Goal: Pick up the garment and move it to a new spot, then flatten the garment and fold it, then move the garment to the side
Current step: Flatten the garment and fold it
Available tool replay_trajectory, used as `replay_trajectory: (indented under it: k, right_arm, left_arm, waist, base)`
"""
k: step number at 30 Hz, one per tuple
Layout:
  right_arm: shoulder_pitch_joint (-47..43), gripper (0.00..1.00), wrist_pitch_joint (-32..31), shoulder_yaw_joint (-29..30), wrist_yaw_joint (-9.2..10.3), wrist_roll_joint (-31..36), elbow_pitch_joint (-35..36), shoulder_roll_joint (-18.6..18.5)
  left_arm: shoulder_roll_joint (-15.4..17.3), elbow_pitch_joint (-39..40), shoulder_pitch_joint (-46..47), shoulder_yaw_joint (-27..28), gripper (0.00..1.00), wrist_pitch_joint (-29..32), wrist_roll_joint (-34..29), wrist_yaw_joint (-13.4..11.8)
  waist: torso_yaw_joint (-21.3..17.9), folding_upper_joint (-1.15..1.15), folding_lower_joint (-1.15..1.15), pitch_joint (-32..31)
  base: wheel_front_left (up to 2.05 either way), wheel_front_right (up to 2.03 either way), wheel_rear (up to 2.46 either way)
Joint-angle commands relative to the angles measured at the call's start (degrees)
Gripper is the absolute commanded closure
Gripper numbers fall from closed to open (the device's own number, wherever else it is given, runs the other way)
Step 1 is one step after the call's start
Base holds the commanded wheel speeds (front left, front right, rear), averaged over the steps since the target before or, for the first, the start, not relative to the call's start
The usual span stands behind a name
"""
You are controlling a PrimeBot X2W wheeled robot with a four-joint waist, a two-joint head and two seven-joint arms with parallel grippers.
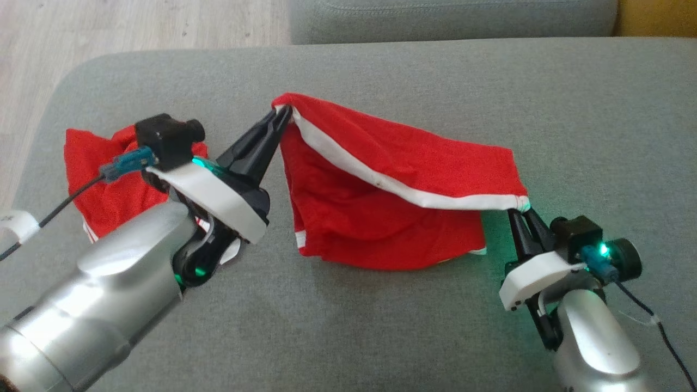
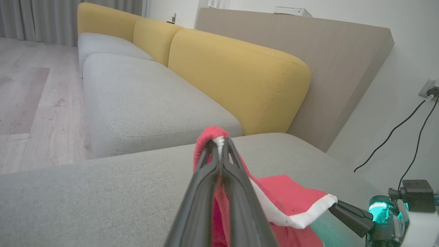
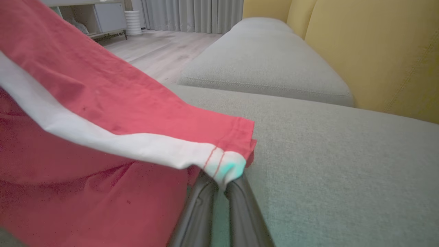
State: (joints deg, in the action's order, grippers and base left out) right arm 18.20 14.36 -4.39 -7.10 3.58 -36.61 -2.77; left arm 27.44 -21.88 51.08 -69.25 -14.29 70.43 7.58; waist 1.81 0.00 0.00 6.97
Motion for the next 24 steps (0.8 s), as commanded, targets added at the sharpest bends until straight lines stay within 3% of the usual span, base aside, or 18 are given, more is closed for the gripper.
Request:
replay_trajectory:
  k: [1,9,15,20,24]
  right_arm:
    - [1.4,1.00,0.6,-1.0,-0.39,-0.6,2.6,-0.1]
    - [6.8,1.00,0.6,3.5,-0.39,-3.1,11.4,-0.8]
    - [21.9,1.00,0.6,4.9,-0.39,-3.7,11.6,-5.7]
    - [37.9,1.00,0.6,6.9,-0.39,-4.5,8.3,-10.0]
    - [45.7,1.00,0.6,8.9,-0.39,-2.9,10.1,-12.2]
  left_arm:
    - [1.7,1.3,2.3,4.0,1.00,-0.7,-0.7,-0.1]
    - [1.2,5.5,4.9,11.2,1.00,-0.7,-6.3,-0.1]
    - [0.4,6.0,15.0,12.7,1.00,-0.7,-12.4,-0.1]
    - [-3.9,3.1,26.1,18.2,1.00,-0.7,-18.8,-0.1]
    - [-8.1,4.7,30.9,24.2,1.00,-0.7,-24.6,-0.1]
  waist:
    - [-0.3,0.00,0.00,-0.5]
    - [-2.6,0.00,0.00,-1.6]
    - [-5.6,0.00,0.00,2.1]
    - [-7.1,0.00,0.00,8.0]
    - [-7.6,0.00,0.00,11.2]
  base:
    - [0.00,0.00,0.00]
    - [0.00,0.00,0.00]
    - [0.00,0.00,0.00]
    - [0.00,0.00,0.00]
    - [0.00,0.00,0.00]
